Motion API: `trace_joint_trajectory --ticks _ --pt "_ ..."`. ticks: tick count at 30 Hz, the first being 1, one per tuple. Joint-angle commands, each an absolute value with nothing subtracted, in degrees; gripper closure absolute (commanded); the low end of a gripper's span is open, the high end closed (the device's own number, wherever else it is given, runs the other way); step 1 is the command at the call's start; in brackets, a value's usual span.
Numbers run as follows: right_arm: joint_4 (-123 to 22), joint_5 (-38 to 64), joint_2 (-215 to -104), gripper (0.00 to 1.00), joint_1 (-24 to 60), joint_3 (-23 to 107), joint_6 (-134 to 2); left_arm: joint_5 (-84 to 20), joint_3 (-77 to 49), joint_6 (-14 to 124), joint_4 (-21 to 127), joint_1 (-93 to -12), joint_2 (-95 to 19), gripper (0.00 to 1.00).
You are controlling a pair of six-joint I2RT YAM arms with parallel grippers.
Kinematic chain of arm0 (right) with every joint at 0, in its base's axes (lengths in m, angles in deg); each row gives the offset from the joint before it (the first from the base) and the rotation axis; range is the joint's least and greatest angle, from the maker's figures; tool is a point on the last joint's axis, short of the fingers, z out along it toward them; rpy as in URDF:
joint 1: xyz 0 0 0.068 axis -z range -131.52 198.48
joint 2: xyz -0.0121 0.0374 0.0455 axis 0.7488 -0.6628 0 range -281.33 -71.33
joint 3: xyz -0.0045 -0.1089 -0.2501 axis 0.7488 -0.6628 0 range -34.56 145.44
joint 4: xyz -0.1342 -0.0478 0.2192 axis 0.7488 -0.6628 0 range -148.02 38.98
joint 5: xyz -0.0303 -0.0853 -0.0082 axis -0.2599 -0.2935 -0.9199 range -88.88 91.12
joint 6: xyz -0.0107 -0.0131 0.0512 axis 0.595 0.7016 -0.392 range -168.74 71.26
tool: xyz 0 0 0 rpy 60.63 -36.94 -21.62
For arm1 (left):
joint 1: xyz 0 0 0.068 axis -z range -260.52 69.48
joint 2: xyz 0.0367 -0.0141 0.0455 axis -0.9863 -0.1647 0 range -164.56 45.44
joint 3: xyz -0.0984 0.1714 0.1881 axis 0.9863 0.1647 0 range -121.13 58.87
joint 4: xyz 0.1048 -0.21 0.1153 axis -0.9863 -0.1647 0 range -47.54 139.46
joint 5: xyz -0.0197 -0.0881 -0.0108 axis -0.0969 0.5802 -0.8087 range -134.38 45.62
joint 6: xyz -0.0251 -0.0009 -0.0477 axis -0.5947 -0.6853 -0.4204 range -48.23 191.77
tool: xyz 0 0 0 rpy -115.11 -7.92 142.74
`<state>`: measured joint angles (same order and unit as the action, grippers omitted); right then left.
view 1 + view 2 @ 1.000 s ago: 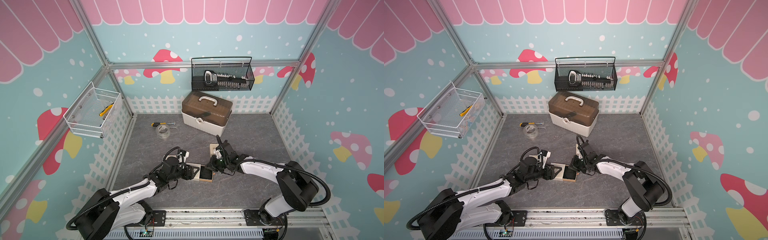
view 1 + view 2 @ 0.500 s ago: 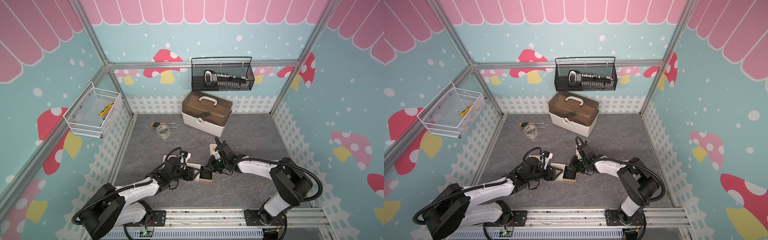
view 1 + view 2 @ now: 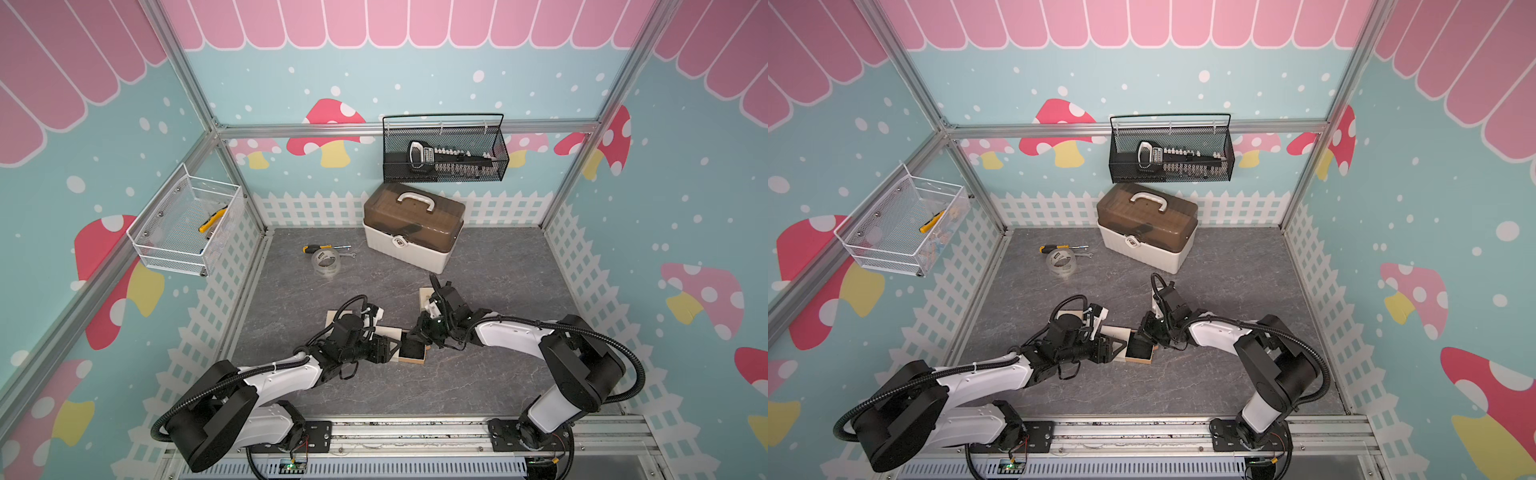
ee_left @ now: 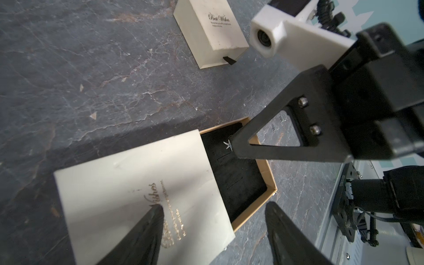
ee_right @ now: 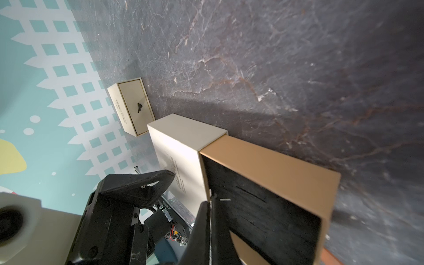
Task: Place the earrings into the drawer-style jewelry box
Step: Insert the earring into the inner lining.
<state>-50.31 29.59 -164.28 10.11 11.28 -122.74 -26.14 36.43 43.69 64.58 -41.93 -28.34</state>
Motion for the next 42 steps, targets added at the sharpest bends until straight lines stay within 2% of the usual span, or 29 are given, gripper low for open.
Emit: trace_joint_trajectory --ticks 1,42 --pt "-49.5 30.1 -165.9 1.0 9.7 11.5 -123.9 -25.7 34.4 44.9 64.3 -41.4 -29.3 0.29" --pt "-49.4 26.8 -167.8 1.0 9.8 8.0 -124.1 -28.4 31.7 46.5 60.9 -39.2 -32.9 0.3"
